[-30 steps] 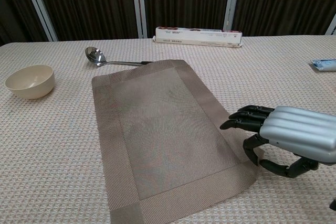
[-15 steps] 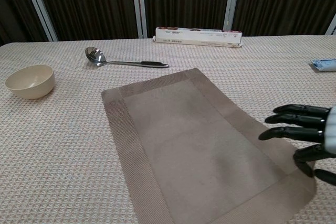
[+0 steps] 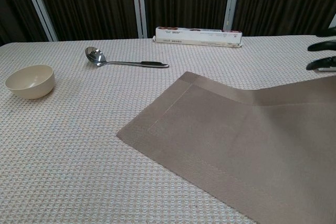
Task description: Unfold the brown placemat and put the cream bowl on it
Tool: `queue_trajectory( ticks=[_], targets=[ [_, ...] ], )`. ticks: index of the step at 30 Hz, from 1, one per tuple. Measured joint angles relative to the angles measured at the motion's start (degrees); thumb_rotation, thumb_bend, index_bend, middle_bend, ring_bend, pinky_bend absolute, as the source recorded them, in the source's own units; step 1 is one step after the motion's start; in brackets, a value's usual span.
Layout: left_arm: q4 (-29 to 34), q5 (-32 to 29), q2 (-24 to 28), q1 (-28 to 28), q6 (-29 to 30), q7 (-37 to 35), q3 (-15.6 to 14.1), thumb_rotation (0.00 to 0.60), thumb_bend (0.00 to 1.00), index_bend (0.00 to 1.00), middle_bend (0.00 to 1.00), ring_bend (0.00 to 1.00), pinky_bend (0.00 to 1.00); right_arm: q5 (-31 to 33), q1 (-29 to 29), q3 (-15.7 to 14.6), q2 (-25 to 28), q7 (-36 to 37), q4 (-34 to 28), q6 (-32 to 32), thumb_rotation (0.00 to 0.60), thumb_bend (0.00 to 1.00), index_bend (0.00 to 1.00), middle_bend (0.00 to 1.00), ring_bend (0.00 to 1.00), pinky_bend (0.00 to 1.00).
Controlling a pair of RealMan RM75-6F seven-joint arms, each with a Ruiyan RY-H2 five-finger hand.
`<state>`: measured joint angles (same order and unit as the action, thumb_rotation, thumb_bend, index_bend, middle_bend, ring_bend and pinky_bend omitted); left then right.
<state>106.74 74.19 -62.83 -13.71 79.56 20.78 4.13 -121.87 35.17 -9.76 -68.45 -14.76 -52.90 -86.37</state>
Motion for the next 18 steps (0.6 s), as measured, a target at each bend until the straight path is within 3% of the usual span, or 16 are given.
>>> queue_trajectory(
  ticks=[2,8,9,10,13,18],
  targets=[
    [-0.13,-0.2,-0.1,0.04,0.06,0.18,0.06,0.6,0.0,0.0,0.0,0.0,0.0,-0.34,1.91,0.83,-0.61,-0.42,2.16,0.97,0.6,0.44,0.74,0.09,0.0,0.0],
    [-0.58,-1.03,-0.54,0.06,-0.03,0.87,0.21,0.6,0.0,0.0,0.0,0.0,0.0,-2.08,6.97,2.42,-4.15,-1.72,10.09,3.28,0.6,0.37,0.63,0.08,0.0,0.0],
    [-0.62,-1.14,-0.6,0.06,-0.05,0.96,0.22,0.6,0.0,0.0,0.0,0.0,0.0,-2.25,7.77,2.73,-5.14,-1.78,11.6,3.64,0.6,0.34,0.57,0.08,0.0,0.0],
    [-0.68,-1.31,-0.68,0.06,-0.09,1.08,0.23,0.6,0.0,0.0,0.0,0.0,0.0,-2.26,8.31,2.97,-5.92,-1.7,12.6,3.9,0.6,0.29,0.44,0.06,0.0,0.0],
    [-0.89,-1.73,-0.89,0.04,-0.23,1.39,0.28,0.6,0.0,0.0,0.0,0.0,0.0,-1.73,9.55,3.8,-8.03,-0.66,15.52,4.59,0.6,0.08,0.01,0.0,0.0,0.0],
    [-1.32,-1.41,-1.25,-0.13,-0.45,0.98,0.36,0.6,0.0,0.0,0.0,0.0,0.0,1.94,9.31,5.92,-10.36,1.59,18.51,4.46,0.6,0.01,0.0,0.0,0.0,0.0]
  ],
)
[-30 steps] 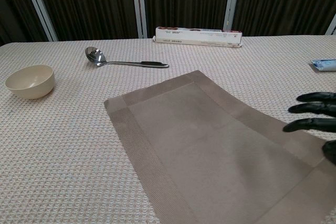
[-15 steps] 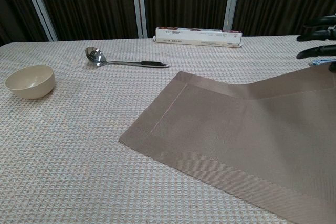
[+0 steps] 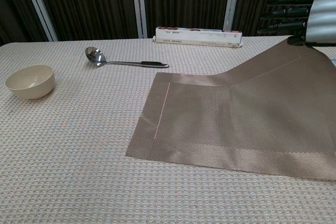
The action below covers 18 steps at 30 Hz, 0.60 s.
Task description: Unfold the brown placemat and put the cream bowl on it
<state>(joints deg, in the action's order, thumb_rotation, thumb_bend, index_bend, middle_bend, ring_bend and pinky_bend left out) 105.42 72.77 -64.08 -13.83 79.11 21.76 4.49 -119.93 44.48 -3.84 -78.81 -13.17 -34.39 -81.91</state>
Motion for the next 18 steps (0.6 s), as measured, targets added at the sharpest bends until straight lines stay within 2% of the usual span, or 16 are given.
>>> queue_trajectory(
  ticks=[5,8,14,18],
  targets=[
    [-1.91,4.18,-0.75,-0.9,-0.96,-4.31,-0.2,0.6,0.0,0.0,0.0,0.0,0.0,7.27,-3.53,3.78,-0.94,4.6,-1.46,-2.79,0.6,0.0,0.0,0.0,0.0,0.0],
    [-4.37,7.86,-1.52,-2.11,-2.09,-6.92,-0.49,0.6,0.0,0.0,0.0,0.0,0.0,13.11,-6.78,6.29,-0.65,8.05,-5.08,-4.1,0.6,0.0,0.0,0.0,0.0,0.0],
    [-11.1,15.31,-4.36,-7.57,-7.56,-10.37,-1.01,0.6,0.0,0.01,0.0,0.0,0.0,22.29,-13.1,9.31,2.71,14.12,-18.82,-4.48,0.6,0.0,0.0,0.0,0.0,0.0],
    [-15.77,18.22,-7.24,-11.87,-12.09,-11.01,-1.1,0.6,0.0,0.08,0.0,0.0,0.0,26.63,-17.64,9.94,6.85,15.05,-30.88,-4.63,0.6,0.0,0.0,0.0,0.0,0.0]
  ],
)
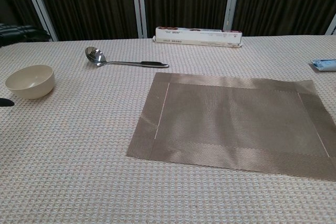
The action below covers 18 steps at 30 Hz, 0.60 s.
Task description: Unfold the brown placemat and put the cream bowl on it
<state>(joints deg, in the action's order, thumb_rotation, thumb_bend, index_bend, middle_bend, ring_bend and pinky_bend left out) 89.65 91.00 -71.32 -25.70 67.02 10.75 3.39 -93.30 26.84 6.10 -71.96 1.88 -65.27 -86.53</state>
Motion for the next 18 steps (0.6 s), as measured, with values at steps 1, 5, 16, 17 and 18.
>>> queue_trajectory(
  ticks=[1,5,16,17,18],
  targets=[
    [-1.38,0.73,-1.14,-1.39,-1.39,-0.19,0.0,0.6,0.0,0.1,0.0,0.0,0.0,0.8,-1.02,0.0,0.89,-0.02,-2.68,-0.11,0.6,0.0,0.0,0.0,0.0,0.0],
    [-5.22,3.79,-5.09,-5.31,-4.09,-1.13,0.05,0.6,0.0,0.16,0.0,0.0,0.0,4.09,-5.9,-0.47,4.2,-0.58,-13.46,-1.11,0.6,0.0,0.0,0.0,0.0,0.0],
    [-18.03,9.47,-18.12,-12.91,-7.43,-4.41,-0.07,0.6,0.0,0.24,0.0,0.0,0.0,7.26,-15.12,-4.08,5.88,-4.46,-29.47,-5.3,0.6,0.0,0.0,0.0,0.0,0.0],
    [-18.97,9.56,-19.22,-13.25,-7.66,-4.53,-0.11,0.6,0.0,0.24,0.0,0.0,0.0,6.84,-15.32,-4.25,5.6,-5.13,-29.58,-5.6,0.6,0.0,0.0,0.0,0.0,0.0],
    [-19.98,9.66,-20.24,-13.53,-7.82,-4.65,-0.19,0.6,0.0,0.24,0.0,0.0,0.0,6.32,-15.59,-4.4,5.16,-6.05,-29.65,-6.02,0.6,0.0,0.0,0.0,0.0,0.0]
  ],
)
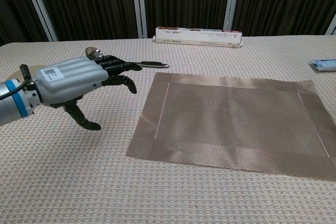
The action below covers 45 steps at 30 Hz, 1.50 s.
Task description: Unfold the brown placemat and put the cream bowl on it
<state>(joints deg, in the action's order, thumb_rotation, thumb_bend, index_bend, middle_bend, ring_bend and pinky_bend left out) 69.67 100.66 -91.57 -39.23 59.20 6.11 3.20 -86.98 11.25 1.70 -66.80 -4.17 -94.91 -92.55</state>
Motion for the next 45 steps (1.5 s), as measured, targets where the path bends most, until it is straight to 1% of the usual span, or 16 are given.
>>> queue_trajectory(
  ticks=[7,16,26,37,39,45],
  targets=[
    [-7.85,0.2,-6.73,-1.23,-0.13,-1.52,-1.38,0.6,0.0,0.24,0.0,0.0,0.0,-1.12,-0.73,0.63,-1.5,-1.61,1.81,-0.91,0.6,0.0,0.0,0.0,0.0,0.0],
    [-12.41,-2.46,-12.08,-2.17,-1.25,-4.34,-1.52,0.6,0.0,0.24,0.0,0.0,0.0,-1.47,-0.94,1.18,-1.82,-0.84,3.17,0.18,0.6,0.0,0.0,0.0,0.0,0.0],
    [-14.21,-3.29,-15.01,-4.09,-1.17,-4.35,-0.84,0.6,0.0,0.24,0.0,0.0,0.0,-1.56,-1.31,1.31,-1.3,-1.02,2.96,1.24,0.6,0.0,0.0,0.0,0.0,0.0],
    [-12.5,-3.53,-14.83,-5.84,-1.7,-2.24,-0.66,0.6,0.0,0.25,0.0,0.0,0.0,-1.86,-1.65,1.33,-0.44,-1.83,1.82,2.18,0.6,0.0,0.0,0.0,0.0,0.0],
    [-12.03,-3.79,-14.65,-6.01,-1.88,-1.79,-0.65,0.6,0.03,0.25,0.0,0.0,0.0,-2.03,-1.67,1.4,-0.4,-1.9,1.82,2.29,0.6,0.0,0.0,0.0,0.0,0.0],
    [-11.25,-4.69,-14.86,-6.37,-2.61,-1.2,-0.59,0.6,0.19,0.27,0.0,0.0,0.0,-2.4,-1.86,1.62,-0.22,-1.68,1.7,2.1,0.6,0.0,0.0,0.0,0.0,0.0]
  ],
)
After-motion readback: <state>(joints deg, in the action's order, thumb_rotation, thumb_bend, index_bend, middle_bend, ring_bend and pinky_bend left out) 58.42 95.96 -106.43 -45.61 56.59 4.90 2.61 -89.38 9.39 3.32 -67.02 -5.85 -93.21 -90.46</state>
